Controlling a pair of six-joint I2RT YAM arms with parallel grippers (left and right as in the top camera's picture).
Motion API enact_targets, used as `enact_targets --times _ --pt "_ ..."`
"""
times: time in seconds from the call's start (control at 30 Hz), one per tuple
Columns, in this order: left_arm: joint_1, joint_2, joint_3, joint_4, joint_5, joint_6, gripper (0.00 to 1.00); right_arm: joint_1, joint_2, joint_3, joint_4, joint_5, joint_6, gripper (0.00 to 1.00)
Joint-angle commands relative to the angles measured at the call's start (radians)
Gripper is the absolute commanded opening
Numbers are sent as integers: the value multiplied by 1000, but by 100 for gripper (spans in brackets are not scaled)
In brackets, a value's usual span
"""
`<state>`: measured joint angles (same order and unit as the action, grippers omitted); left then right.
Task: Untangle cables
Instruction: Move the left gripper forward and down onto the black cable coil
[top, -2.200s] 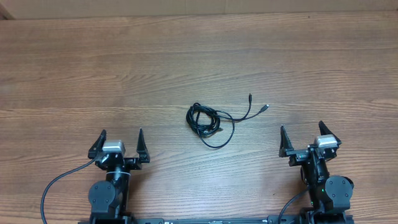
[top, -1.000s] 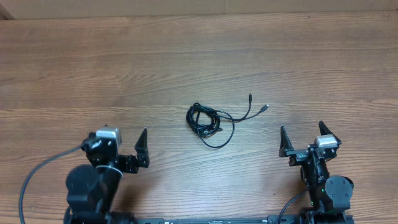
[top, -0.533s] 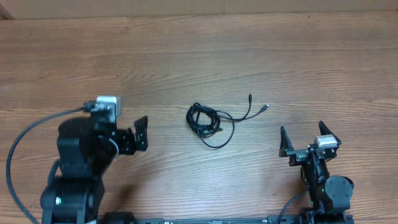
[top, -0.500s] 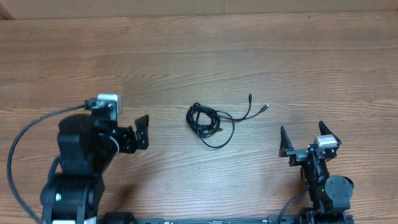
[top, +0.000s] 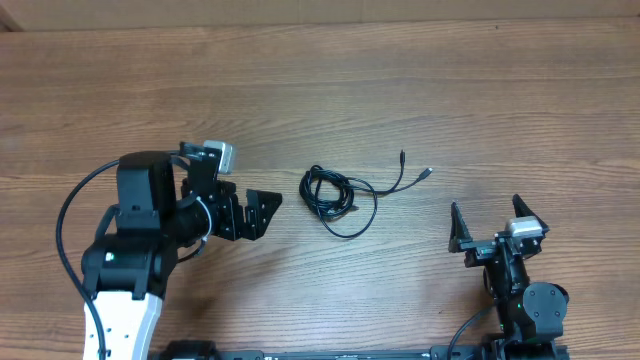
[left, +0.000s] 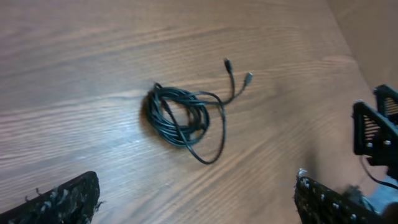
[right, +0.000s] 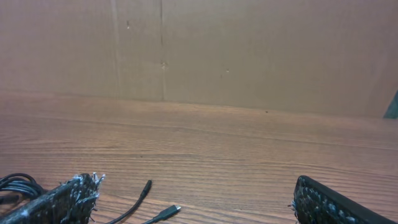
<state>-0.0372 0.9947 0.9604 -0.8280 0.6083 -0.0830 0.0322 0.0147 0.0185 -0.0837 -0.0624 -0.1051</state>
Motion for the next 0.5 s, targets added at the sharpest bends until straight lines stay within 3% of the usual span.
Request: enact_targets --times 0.0,0.13,0.23,0.47 --pt "4 32 24 -14 81 -61 100 -6 -11 -10 3 9 -1 100" --pt "4 69 24 -14 98 -82 100 -6 -12 -10 3 9 -1 100" --pt "4 93 24 -24 93 -98 87 -6 -12 -10 3 9 -1 100" --pt "-26 151 24 -32 -32 -257 75 -6 -12 -10 3 9 -1 100"
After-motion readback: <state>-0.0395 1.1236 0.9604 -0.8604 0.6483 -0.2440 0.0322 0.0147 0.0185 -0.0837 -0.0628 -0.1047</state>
